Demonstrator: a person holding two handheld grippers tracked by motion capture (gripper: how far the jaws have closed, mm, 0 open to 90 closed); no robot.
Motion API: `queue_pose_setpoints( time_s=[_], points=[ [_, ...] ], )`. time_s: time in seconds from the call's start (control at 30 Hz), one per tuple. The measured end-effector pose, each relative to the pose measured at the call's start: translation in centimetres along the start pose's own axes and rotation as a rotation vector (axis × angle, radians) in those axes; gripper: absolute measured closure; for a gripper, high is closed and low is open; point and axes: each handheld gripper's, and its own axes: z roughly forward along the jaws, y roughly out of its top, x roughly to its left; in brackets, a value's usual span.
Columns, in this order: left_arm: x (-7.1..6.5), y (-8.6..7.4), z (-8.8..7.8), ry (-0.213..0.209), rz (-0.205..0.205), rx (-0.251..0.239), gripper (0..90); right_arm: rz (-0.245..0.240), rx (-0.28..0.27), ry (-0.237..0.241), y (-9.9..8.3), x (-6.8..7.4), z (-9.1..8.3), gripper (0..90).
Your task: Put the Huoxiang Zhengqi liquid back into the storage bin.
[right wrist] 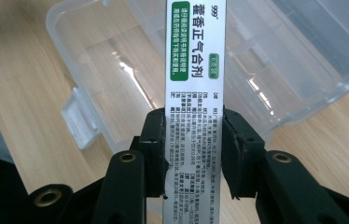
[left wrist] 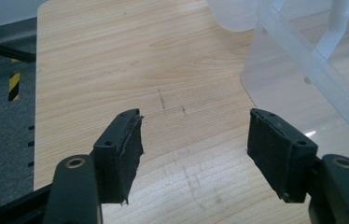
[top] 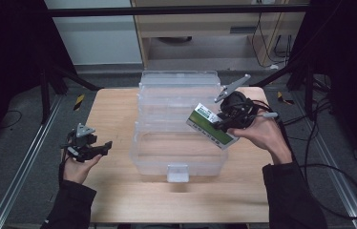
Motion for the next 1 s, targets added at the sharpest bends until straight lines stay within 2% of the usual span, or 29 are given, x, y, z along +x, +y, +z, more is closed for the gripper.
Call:
queue_pose_setpoints(
  time_s=[0.17,0.4,0.7,1.0],
  points=[
    [0.1,0.0,0.0,0.003,0.0,0.002,34.5,-0.016,0.021,0.024,0.5,-0.2,0.6,64.2],
    [0.2,-0.1,0.1,0.004,-0.001,0.006,34.5,-0.101,0.038,0.069,1.0,-0.2,1.4,64.2],
    [0.4,-0.1,0.1,0.006,-0.006,0.003,34.5,-0.154,0.078,0.124,1.3,-0.1,3.4,64.2],
    [0.4,-0.1,0.0,0.006,-0.008,0.001,34.5,-0.228,0.098,0.156,1.2,0.1,4.1,64.2]
  ],
)
